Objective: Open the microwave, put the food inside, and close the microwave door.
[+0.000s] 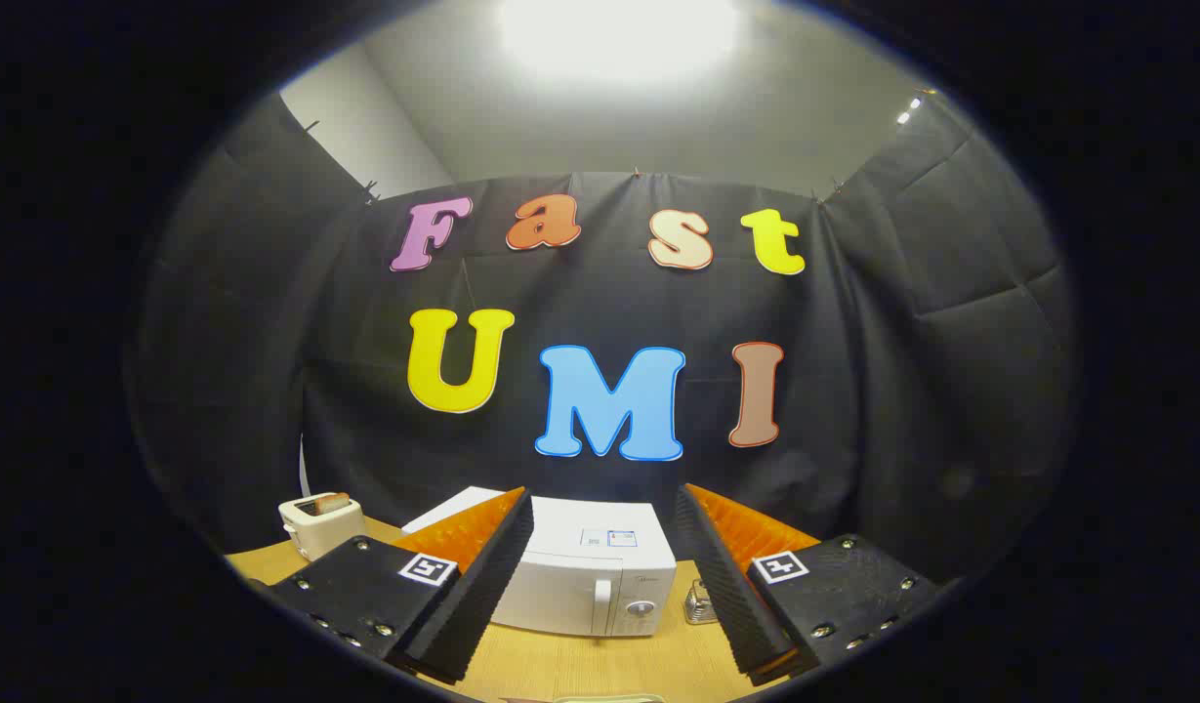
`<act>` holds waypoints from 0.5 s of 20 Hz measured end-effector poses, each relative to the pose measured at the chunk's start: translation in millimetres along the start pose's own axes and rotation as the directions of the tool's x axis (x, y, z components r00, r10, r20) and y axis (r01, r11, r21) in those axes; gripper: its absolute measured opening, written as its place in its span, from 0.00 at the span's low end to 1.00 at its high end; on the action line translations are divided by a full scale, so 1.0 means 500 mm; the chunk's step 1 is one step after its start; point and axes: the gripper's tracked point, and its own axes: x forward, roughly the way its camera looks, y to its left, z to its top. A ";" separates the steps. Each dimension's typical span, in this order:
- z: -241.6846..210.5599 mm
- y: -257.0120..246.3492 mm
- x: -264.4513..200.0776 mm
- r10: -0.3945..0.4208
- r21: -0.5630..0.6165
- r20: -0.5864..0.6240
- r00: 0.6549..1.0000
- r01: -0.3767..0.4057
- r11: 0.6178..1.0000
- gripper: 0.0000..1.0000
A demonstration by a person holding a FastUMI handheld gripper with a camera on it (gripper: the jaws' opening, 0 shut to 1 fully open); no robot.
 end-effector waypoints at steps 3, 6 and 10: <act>0.005 0.001 -0.001 -0.004 0.010 0.013 1.000 0.004 1.000 0.94; -0.001 0.006 -0.003 0.003 0.007 0.005 1.000 -0.003 1.000 0.95; 0.002 0.006 -0.006 0.004 -0.013 0.023 1.000 -0.004 1.000 0.94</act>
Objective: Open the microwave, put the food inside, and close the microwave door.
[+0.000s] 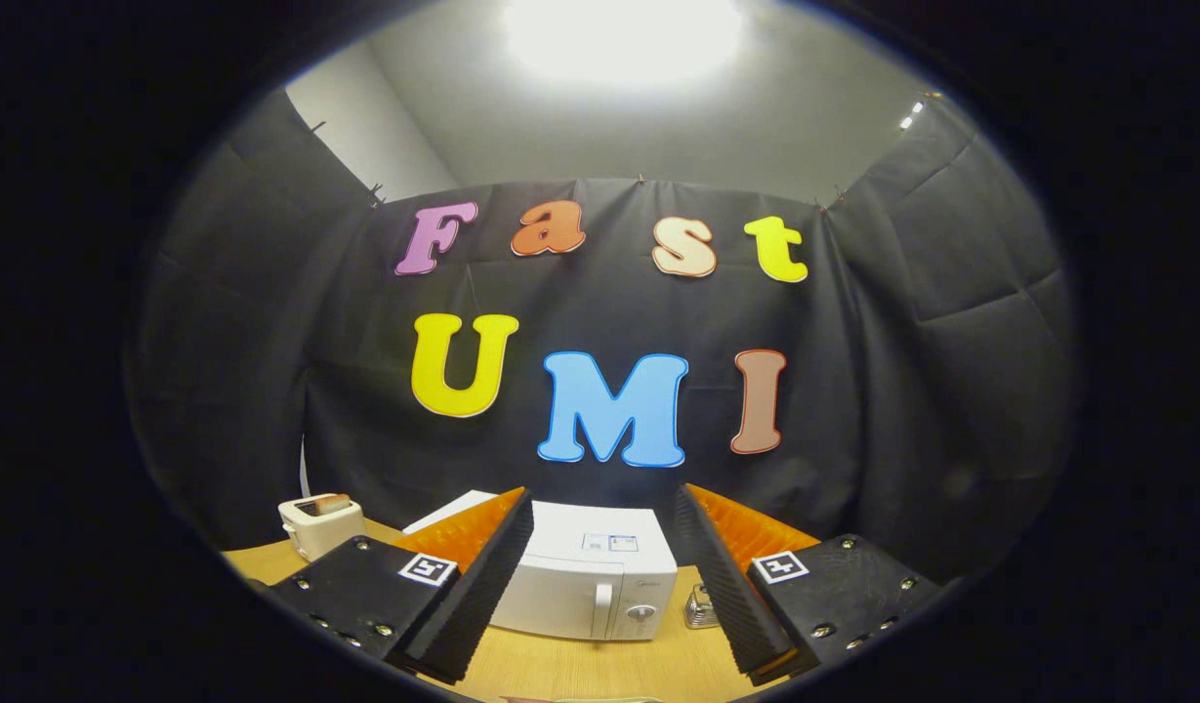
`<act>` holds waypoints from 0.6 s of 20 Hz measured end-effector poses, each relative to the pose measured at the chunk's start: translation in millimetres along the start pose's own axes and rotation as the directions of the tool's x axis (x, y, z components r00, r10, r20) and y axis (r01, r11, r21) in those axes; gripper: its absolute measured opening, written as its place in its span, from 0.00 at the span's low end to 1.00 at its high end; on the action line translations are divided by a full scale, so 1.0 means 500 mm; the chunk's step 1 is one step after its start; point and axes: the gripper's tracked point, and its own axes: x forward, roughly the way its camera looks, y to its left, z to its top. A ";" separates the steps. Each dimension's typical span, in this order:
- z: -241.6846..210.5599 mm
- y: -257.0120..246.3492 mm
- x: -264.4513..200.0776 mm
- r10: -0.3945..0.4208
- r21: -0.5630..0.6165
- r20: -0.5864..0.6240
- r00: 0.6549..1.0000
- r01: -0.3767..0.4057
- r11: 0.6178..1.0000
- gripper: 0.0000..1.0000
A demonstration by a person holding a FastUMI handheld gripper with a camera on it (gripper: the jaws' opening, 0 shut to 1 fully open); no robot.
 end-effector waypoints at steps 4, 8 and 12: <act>-0.006 -0.003 -0.001 -0.015 -0.018 0.031 0.999 0.016 1.000 0.95; -0.037 -0.006 0.011 -0.024 -0.029 0.029 0.999 0.025 0.999 0.95; -0.093 -0.009 0.037 -0.024 -0.020 0.001 1.000 0.024 1.000 0.95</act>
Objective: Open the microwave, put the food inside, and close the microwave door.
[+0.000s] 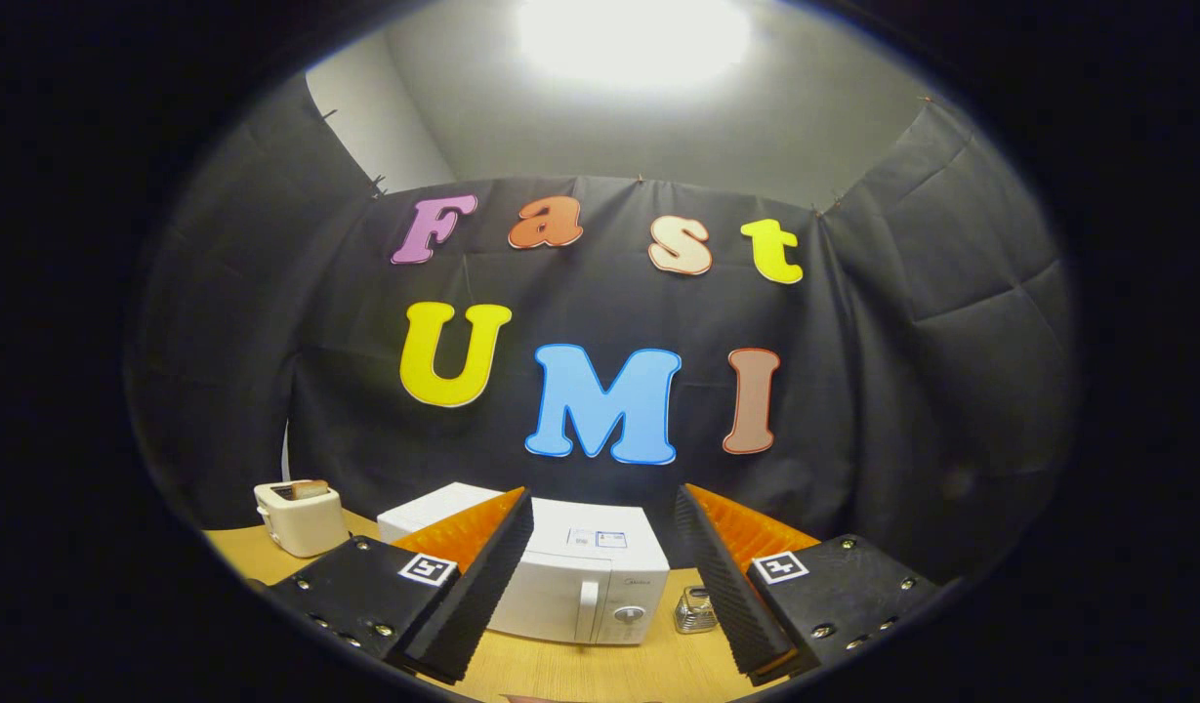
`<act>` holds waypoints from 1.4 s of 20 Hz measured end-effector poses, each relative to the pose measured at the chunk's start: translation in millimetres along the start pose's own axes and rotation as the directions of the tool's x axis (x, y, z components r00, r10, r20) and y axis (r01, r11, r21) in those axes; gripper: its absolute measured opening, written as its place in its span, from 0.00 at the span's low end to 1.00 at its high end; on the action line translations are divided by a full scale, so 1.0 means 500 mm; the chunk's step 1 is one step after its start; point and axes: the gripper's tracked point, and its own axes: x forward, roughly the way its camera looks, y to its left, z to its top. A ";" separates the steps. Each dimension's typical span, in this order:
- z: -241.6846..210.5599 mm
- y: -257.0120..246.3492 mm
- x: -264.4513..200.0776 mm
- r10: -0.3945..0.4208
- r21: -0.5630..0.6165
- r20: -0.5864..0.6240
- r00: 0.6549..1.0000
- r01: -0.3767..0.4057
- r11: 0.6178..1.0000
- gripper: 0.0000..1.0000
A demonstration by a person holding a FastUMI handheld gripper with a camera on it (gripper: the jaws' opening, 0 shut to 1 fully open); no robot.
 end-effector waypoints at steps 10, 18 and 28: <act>-0.231 -0.004 0.108 0.009 0.054 -0.151 0.988 -0.001 0.999 0.95; -0.401 -0.002 0.203 0.018 0.047 -0.198 0.980 -0.009 0.999 0.95; -0.558 0.017 0.280 0.007 0.022 -0.252 0.968 -0.002 1.000 0.84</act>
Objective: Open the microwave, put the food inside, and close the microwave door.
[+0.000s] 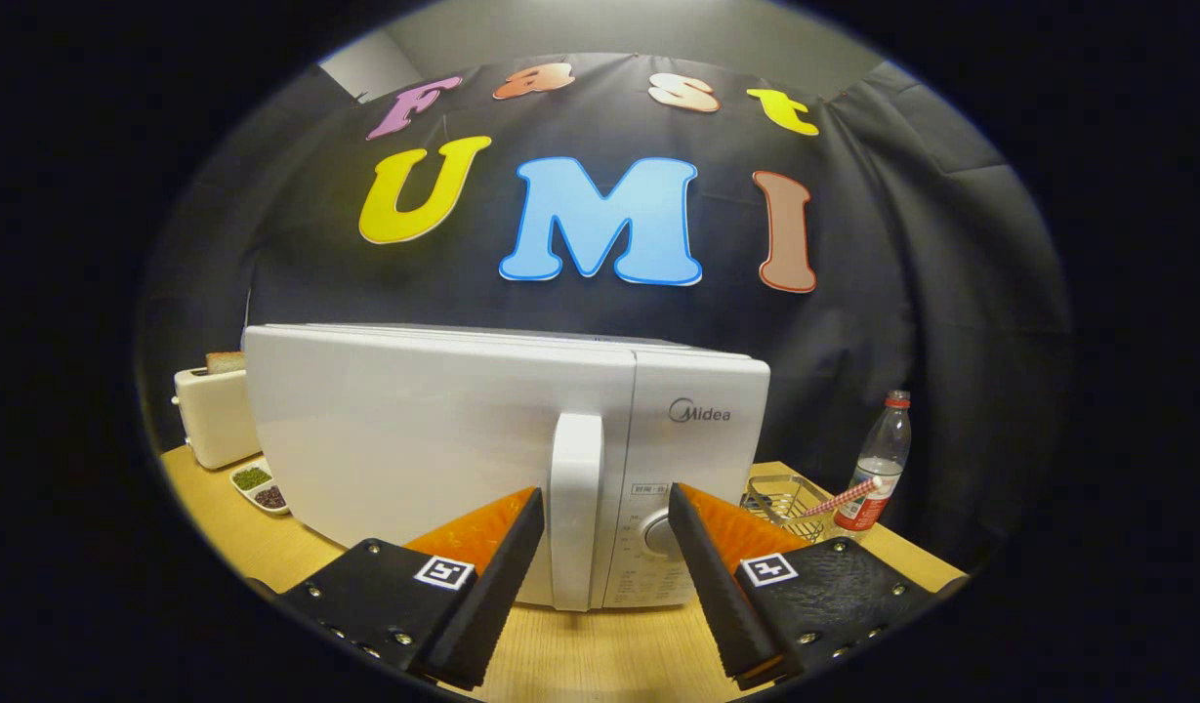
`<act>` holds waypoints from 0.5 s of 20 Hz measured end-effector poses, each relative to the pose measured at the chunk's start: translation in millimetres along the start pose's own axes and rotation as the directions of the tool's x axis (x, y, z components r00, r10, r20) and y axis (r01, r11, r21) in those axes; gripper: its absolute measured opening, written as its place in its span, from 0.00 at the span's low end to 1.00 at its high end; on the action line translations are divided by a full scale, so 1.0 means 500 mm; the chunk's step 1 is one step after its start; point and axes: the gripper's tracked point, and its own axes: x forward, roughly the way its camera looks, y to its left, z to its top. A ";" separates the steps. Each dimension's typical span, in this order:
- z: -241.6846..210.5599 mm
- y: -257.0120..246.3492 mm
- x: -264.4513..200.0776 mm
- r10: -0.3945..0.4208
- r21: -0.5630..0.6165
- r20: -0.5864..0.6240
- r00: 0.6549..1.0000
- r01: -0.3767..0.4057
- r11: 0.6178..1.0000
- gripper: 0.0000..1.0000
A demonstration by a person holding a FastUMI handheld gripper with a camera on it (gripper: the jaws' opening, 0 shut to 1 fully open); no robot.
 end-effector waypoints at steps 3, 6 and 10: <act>-0.008 0.020 0.008 0.024 -0.002 0.019 1.000 -0.023 1.000 0.70; -0.009 0.029 0.021 0.022 -0.048 0.037 0.999 -0.020 0.999 0.49; -0.015 0.026 0.017 0.000 -0.074 0.025 1.000 0.002 0.997 0.31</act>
